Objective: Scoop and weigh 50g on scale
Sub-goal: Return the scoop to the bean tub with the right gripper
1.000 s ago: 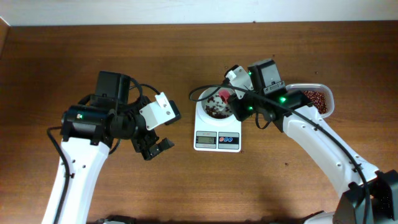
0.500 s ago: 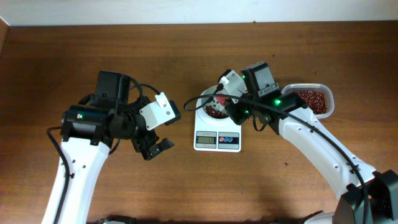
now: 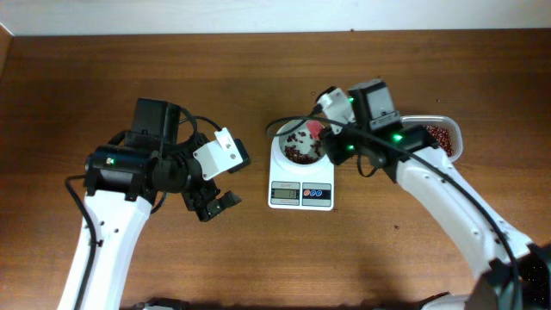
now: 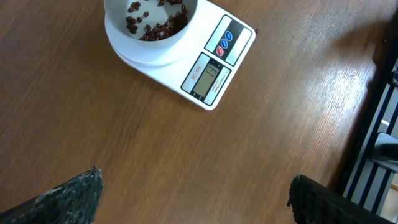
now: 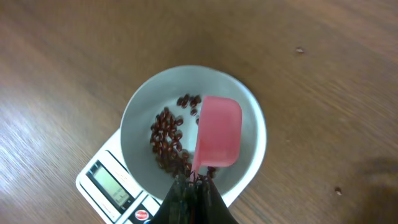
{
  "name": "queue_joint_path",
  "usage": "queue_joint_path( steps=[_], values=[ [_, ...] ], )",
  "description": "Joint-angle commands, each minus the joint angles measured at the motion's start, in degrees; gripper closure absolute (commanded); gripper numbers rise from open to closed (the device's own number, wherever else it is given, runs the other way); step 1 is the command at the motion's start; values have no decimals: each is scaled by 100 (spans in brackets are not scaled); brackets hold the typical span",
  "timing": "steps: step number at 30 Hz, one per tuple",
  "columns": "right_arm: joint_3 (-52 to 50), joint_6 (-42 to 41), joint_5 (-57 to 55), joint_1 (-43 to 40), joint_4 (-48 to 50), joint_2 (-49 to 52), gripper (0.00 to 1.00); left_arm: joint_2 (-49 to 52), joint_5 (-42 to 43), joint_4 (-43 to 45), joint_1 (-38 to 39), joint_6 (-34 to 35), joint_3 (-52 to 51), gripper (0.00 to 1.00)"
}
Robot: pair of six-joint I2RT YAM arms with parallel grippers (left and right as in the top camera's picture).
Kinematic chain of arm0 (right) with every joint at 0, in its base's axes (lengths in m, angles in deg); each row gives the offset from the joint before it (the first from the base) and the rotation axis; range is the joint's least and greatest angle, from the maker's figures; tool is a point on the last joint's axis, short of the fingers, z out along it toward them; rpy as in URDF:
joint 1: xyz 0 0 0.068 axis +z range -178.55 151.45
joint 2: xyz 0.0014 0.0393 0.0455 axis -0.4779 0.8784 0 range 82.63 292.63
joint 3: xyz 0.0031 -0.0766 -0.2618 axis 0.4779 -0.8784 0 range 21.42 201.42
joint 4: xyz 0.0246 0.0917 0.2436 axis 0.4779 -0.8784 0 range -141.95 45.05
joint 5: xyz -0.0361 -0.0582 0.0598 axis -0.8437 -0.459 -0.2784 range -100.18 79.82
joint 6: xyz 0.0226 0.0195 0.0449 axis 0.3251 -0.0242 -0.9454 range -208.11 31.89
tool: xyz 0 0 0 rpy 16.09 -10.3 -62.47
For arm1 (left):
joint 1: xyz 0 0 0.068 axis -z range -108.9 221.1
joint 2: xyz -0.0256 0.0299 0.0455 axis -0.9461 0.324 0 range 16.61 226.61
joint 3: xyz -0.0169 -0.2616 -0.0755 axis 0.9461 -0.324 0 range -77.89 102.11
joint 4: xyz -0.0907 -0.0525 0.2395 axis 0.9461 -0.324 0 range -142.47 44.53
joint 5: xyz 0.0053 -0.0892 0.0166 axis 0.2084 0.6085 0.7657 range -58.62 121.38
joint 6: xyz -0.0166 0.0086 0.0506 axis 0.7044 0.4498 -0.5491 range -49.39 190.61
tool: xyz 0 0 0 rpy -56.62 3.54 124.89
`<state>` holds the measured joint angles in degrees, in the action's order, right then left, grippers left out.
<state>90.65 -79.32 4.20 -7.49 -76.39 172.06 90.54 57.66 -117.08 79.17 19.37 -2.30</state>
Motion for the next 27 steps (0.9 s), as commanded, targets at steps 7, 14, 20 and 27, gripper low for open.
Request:
queue_joint_path(
  steps=[7,14,20,27],
  values=[
    [216,-470,-1185,-1364,-529,-1445,96,0,22,-7,2,-48,39,1],
    [214,-455,-2199,-2240,-1106,-850,96,0,22,-4,2,-48,39,1],
    [214,-452,-3008,-2562,-1143,11,96,0,22,-4,2,-50,39,1],
    [214,-459,-3154,-2564,-1408,787,96,0,22,-7,2,-50,39,1]
  ],
)
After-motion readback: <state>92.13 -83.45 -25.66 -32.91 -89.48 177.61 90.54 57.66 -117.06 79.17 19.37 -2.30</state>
